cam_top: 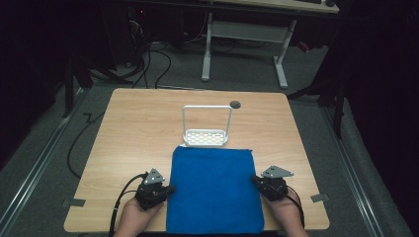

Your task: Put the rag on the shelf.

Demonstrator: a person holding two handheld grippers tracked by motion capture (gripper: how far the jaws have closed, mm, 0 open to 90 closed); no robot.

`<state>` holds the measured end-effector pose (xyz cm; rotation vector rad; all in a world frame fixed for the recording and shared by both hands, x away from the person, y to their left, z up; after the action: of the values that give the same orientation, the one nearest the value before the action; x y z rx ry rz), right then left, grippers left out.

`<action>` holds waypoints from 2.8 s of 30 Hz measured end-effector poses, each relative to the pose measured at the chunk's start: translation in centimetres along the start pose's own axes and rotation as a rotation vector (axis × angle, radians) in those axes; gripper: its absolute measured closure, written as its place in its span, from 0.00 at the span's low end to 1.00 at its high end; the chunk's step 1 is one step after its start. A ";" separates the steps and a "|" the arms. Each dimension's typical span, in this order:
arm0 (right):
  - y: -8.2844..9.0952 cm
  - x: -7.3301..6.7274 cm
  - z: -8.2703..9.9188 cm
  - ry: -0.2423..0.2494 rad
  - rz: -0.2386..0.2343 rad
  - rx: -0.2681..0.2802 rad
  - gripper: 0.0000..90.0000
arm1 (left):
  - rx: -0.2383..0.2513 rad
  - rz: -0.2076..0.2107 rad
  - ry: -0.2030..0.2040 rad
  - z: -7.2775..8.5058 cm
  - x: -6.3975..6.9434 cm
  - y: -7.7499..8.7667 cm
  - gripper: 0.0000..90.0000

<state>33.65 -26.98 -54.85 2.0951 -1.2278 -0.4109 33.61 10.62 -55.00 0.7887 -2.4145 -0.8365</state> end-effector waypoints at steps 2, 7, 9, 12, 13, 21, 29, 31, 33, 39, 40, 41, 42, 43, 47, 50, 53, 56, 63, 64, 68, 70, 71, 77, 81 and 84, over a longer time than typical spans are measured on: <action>0.0 -0.3 0.0 0.001 -0.007 0.002 1.00 | 0.001 0.001 0.005 0.2 -0.2 0.2 1.00; 0.2 -1.3 0.0 0.035 -0.030 0.002 1.00 | 0.003 -0.006 0.023 0.7 -0.5 0.9 1.00; 0.2 -1.8 0.1 0.043 -0.041 0.002 1.00 | 0.001 -0.011 0.027 1.0 -0.6 1.2 1.00; 0.4 -2.4 0.1 0.061 -0.049 0.000 1.00 | 0.000 -0.013 0.029 1.3 -0.6 1.6 1.00; 0.4 -2.4 0.1 0.061 -0.049 0.000 1.00 | 0.000 -0.015 0.028 1.4 -0.6 1.7 1.00; 0.5 -2.3 0.1 0.060 -0.054 0.022 0.95 | 0.006 0.007 0.032 1.4 -0.5 1.7 0.91; 0.8 -1.6 0.1 0.033 -0.029 0.056 0.87 | 0.159 -0.063 0.033 0.2 -1.9 2.1 0.74; 0.9 -1.5 0.1 0.032 -0.026 0.059 0.86 | 0.171 -0.070 0.040 0.0 -2.3 2.0 0.74; 0.9 -1.4 0.1 0.025 -0.027 0.064 0.86 | 0.188 -0.083 0.047 -0.3 -2.8 1.8 0.73; 1.1 -1.2 0.0 0.030 -0.029 0.072 0.86 | 0.196 -0.142 0.048 -2.0 -4.5 0.3 0.72; 1.1 -1.1 0.0 0.032 -0.029 0.073 0.86 | 0.196 -0.153 0.045 -2.3 -4.7 0.1 0.74; 1.1 -1.1 0.0 0.028 -0.029 0.072 0.85 | 0.204 -0.161 0.044 -2.7 -5.0 -0.1 0.76; 1.1 -1.1 0.0 0.027 -0.030 0.073 0.85 | 0.211 -0.171 0.040 -3.2 -5.3 -0.4 0.78; 1.1 -1.1 0.0 0.027 -0.031 0.074 0.85 | 0.218 -0.178 0.041 -3.9 -5.7 -0.8 0.80; 1.3 -1.0 0.1 0.027 -0.029 0.075 0.85 | 0.209 -0.187 0.067 -5.5 -7.0 -2.2 0.81; 1.3 -0.9 0.2 0.025 -0.028 0.075 0.85 | 0.202 -0.184 0.085 -6.2 -7.7 -3.1 0.81; 1.3 -0.9 0.3 0.022 -0.028 0.072 0.85 | 0.218 -0.183 0.112 -6.4 -8.3 -3.7 0.79; 1.2 -0.8 0.3 0.024 -0.027 0.070 0.85 | 0.233 -0.171 0.131 -6.4 -8.5 -3.7 0.76; 0.9 -0.6 0.1 0.006 -0.024 0.074 0.82 | 0.132 -0.181 0.149 -6.7 -8.7 -4.7 0.78; 0.8 -0.5 0.0 -0.003 -0.022 0.078 0.81 | 0.129 -0.185 0.146 -6.7 -8.6 -4.8 0.78; 0.4 0.0 -0.6 -0.050 -0.008 0.077 0.76 | 0.127 -0.196 0.146 -6.7 -8.6 -4.8 0.82; 0.1 0.3 -1.1 -0.069 -0.001 0.077 0.73 | 0.129 -0.192 0.150 -6.7 -8.6 -4.8 0.84; -0.1 0.6 -1.5 -0.078 0.007 0.076 0.72 | 0.125 -0.190 0.147 -6.7 -8.6 -4.8 0.86; -3.3 2.5 -4.4 -0.140 0.077 0.045 0.66 | 0.120 -0.177 0.142 -6.7 -8.6 -4.9 0.93; -4.8 2.7 -4.8 -0.151 0.082 0.015 0.65 | 0.123 -0.169 0.145 -6.7 -8.6 -4.9 0.95; -5.6 2.8 -5.1 -0.149 0.087 0.014 0.65 | 0.124 -0.168 0.142 -6.7 -8.6 -4.9 0.95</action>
<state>41.57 -25.49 -54.74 2.0443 -1.4056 -0.5279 45.52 10.30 -55.49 1.0740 -2.3149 -0.6722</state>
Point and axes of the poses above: each handheld gripper's, and its own axes: y roughly backward along the jaws, z roughly out of its underside, x roughly to its right, the point moved 3 cm from there along -y, roughly forward along the jaws, and after that the axes turned 2 degrees about z, right-handed, at the moved point
